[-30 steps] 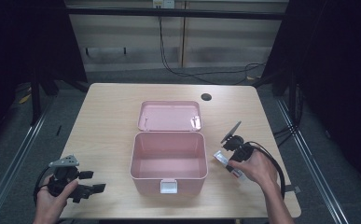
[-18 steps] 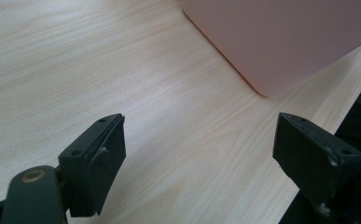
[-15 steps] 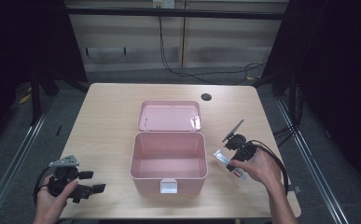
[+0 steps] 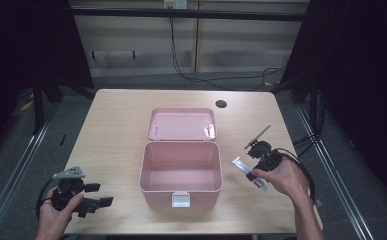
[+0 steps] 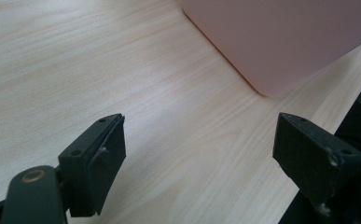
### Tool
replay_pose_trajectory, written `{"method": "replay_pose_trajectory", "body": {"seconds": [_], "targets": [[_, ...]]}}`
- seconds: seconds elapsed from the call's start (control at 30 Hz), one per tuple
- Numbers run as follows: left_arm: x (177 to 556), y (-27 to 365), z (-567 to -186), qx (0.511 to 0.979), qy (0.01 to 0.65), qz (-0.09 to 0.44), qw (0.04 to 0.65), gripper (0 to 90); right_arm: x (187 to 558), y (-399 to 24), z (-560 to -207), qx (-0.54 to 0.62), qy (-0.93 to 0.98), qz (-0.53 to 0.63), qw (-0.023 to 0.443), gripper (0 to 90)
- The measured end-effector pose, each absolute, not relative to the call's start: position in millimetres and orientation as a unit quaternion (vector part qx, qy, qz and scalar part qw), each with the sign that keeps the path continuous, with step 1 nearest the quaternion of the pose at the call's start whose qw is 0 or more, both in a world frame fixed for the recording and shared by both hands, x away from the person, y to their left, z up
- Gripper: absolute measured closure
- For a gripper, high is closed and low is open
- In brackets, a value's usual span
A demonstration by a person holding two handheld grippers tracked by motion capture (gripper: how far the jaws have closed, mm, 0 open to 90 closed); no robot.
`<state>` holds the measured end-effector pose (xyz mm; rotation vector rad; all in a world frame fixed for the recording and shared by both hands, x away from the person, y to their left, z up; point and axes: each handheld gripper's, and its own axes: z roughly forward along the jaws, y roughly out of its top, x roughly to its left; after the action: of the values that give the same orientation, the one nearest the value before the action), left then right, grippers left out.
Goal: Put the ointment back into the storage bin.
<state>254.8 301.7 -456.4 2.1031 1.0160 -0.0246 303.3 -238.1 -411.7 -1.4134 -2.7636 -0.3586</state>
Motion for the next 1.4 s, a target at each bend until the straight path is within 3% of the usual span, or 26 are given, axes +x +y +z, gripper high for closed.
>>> {"method": "replay_pose_trajectory", "body": {"seconds": [0.77,1.4], "targets": [[255,302,-457,0.828,0.403,-0.011,0.391,17.0,292,-246,-376,-0.428,-0.890,-0.156,0.004,72.1],[256,302,-458,0.829,0.402,-0.009,0.388,17.1,293,-218,-337,-0.358,-0.916,-0.183,-0.006,72.1]]}}
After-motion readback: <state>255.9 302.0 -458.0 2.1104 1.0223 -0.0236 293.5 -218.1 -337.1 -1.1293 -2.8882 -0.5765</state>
